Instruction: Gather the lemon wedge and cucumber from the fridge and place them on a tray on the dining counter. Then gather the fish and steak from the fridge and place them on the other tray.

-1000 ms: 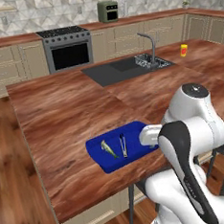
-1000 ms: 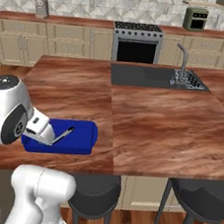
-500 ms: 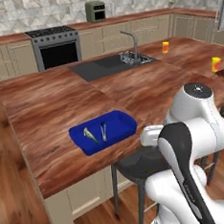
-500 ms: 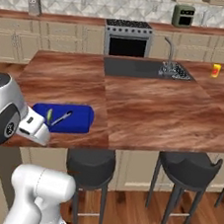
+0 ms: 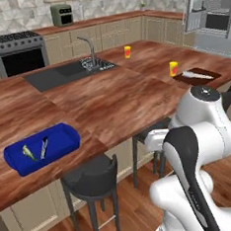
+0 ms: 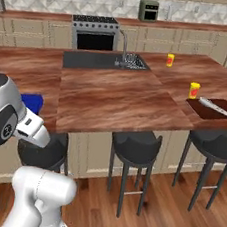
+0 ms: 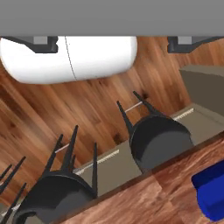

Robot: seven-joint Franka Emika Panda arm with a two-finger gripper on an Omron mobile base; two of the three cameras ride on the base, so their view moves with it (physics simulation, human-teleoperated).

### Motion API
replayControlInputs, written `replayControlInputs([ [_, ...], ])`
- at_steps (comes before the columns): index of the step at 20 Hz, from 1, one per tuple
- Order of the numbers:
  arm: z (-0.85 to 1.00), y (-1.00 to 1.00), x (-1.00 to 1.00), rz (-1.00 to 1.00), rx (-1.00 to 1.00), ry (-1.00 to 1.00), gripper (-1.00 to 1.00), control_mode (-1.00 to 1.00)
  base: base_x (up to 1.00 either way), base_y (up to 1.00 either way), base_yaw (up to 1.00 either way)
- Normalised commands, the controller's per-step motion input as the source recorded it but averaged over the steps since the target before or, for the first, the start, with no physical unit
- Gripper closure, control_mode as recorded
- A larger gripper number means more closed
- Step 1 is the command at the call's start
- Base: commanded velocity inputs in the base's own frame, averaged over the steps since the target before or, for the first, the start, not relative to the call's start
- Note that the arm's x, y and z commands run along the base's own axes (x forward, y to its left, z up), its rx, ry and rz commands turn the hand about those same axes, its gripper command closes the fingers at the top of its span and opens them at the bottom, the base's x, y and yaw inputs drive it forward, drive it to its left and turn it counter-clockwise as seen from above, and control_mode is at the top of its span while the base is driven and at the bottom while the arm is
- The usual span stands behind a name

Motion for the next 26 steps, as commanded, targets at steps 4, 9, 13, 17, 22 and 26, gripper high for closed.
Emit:
replayControlInputs([
  [4, 0.0, 0.0, 0.0, 0.0, 0.0, 0.0, -1.0, 1.0, 0.11, -1.0, -0.18],
  [9, 0.0, 0.0, 0.0, 0.0, 0.0, 0.0, -1.0, 1.0, 0.19, -1.0, -0.09],
  [13, 0.0, 0.0, 0.0, 0.0, 0.0, 0.0, -1.0, 1.0, 0.25, -1.0, -0.07],
  [17, 0.0, 0.0, 0.0, 0.0, 0.0, 0.0, -1.0, 1.0, 0.27, -1.0, -0.06],
  [22, 0.0, 0.0, 0.0, 0.0, 0.0, 0.0, -1.0, 1.0, 0.27, -1.0, -0.05],
  [26, 0.0, 0.0, 0.0, 0.0, 0.0, 0.0, -1.0, 1.0, 0.27, -1.0, -0.04],
])
